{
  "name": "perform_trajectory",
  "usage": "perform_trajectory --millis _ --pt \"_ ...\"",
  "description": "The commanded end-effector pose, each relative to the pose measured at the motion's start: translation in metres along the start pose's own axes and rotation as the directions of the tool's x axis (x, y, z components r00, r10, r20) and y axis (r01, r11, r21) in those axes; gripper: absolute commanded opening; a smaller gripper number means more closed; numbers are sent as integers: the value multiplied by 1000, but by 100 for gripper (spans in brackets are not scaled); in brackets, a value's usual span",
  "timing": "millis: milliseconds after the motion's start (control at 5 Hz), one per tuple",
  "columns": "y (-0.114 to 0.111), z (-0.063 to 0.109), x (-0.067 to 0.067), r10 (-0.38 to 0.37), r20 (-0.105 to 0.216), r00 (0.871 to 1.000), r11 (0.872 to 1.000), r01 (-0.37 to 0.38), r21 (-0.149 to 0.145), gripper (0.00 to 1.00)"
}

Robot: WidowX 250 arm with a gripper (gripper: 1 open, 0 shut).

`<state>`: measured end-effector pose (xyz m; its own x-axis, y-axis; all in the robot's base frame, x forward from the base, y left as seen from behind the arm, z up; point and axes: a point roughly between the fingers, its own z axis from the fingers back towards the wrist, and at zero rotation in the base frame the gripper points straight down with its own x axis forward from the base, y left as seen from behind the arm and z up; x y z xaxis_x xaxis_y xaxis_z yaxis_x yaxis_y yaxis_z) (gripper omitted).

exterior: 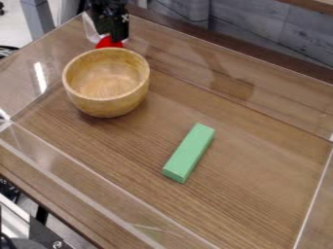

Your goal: Move the red fruit to the right

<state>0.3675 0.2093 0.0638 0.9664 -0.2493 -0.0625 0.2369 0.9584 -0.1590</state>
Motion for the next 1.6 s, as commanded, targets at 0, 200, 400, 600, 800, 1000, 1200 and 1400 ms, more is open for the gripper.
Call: perform_trajectory --millis 0,200,400,600,800,1000,1200,1400 --pt "3 21 1 -32 36 999 998 31 47 100" --pt "-4 23 -3 40 47 998 998 -43 47 0" --pt "-17 25 0 60 54 997 997 -63 50 0" --pt "-29 28 0 82 65 995 995 -86 51 0" --pt "-48 24 3 84 68 994 995 -88 47 0" --pt "-63 26 9 80 67 995 995 -83 48 0" --pt "-74 31 12 84 74 994 995 -88 49 0" --pt "-92 54 13 70 79 994 996 -74 52 0"
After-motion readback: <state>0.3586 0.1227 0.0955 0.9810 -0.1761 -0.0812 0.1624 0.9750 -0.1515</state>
